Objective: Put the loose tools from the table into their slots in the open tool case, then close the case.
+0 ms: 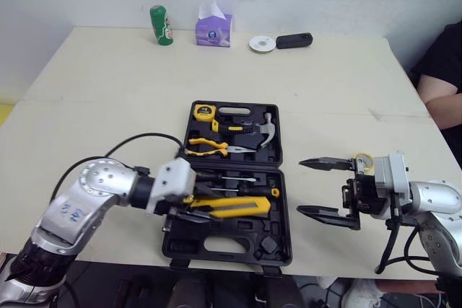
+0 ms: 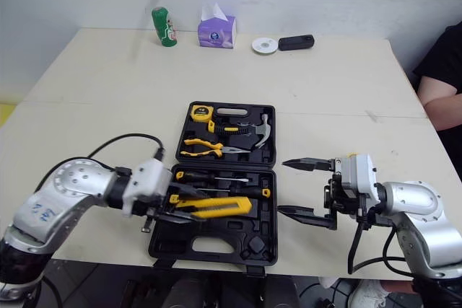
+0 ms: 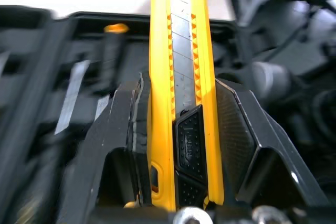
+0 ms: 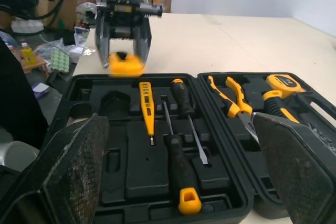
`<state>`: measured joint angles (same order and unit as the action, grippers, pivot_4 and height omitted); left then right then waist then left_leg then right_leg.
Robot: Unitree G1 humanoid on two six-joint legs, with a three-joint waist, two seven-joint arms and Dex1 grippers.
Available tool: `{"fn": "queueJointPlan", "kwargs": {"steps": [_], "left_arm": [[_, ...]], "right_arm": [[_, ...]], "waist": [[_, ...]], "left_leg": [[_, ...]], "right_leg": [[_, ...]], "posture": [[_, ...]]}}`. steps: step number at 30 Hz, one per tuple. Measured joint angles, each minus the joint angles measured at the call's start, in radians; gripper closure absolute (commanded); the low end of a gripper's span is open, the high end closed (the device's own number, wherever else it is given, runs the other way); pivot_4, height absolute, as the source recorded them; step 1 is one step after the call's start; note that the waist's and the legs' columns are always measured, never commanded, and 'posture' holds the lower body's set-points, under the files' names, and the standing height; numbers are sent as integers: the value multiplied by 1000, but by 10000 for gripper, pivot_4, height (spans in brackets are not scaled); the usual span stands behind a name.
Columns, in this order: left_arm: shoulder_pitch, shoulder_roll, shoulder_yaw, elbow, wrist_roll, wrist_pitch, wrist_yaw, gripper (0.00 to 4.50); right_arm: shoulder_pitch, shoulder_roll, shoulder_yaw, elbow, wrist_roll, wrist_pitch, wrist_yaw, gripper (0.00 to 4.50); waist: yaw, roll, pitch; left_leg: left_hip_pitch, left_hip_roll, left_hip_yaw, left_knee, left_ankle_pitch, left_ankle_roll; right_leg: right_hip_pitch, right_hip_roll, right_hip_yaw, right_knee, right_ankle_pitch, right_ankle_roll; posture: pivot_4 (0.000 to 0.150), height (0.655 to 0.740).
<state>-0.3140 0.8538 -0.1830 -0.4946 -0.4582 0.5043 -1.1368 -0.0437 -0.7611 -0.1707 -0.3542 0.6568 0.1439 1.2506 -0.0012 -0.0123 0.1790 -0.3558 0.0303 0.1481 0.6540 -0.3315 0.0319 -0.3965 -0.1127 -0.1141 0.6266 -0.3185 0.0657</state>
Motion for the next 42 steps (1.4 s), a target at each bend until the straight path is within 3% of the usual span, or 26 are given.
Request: {"fn": "queueJointPlan", "kwargs": {"steps": [10, 19, 28, 42], "left_arm": [[-76, 35, -130, -5, 77, 117, -24, 31778], [-107, -2, -196, -7, 154, 198, 54, 31778], [-184, -29, -266, 35, 217, 169, 30, 31778], [-180, -28, -268, 30, 234, 161, 15, 31778]], "right_arm": [[117, -38, -5, -37, 4, 11, 44, 0], [188, -21, -20, -61, 3, 9, 17, 0], [210, 1, -32, -75, 1, -7, -6, 0], [212, 20, -32, -73, -10, -38, -16, 0]], "waist": [[1, 0, 0], [3, -1, 1], [7, -1, 1], [8, -1, 1]], "left_leg": [[-1, 1, -1, 4, 0, 1], [-1, 1, -2, 6, 0, 2], [-1, 1, -2, 7, 0, 2], [-1, 1, -2, 8, 0, 2]], "right_leg": [[1, 0, 0, 0, 0, 0], [2, 0, 0, 0, 0, 1], [3, 0, 0, 0, 0, 1], [3, 0, 0, 1, 1, 1]], "posture": [[1500, 7400], [1500, 7400], [1500, 7400], [1500, 7400]]}}
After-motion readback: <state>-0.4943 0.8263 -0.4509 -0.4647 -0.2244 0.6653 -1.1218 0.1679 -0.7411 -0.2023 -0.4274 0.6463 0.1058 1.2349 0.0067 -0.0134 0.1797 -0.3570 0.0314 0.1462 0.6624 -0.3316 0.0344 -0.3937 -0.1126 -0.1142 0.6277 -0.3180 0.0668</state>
